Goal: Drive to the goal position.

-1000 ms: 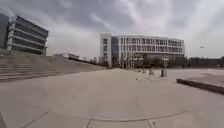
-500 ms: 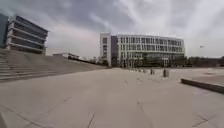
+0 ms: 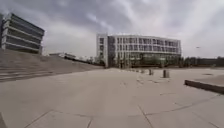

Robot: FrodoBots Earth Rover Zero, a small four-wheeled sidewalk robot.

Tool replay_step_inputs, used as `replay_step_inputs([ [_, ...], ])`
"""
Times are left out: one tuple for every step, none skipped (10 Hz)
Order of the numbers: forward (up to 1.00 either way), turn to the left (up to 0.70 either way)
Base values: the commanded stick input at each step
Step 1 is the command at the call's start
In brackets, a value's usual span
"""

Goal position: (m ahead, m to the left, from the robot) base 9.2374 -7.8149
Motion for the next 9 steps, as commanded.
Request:
replay_step_inputs([
  [0.7,0.0],
  [0.7,0.0],
  [0.7,0.0],
  [0.7,0.0],
  [0.7,0.0],
  [0.7,0.0],
  [0.7,0.0],
  [0.7,0.0],
  [0.7,0.0],
])
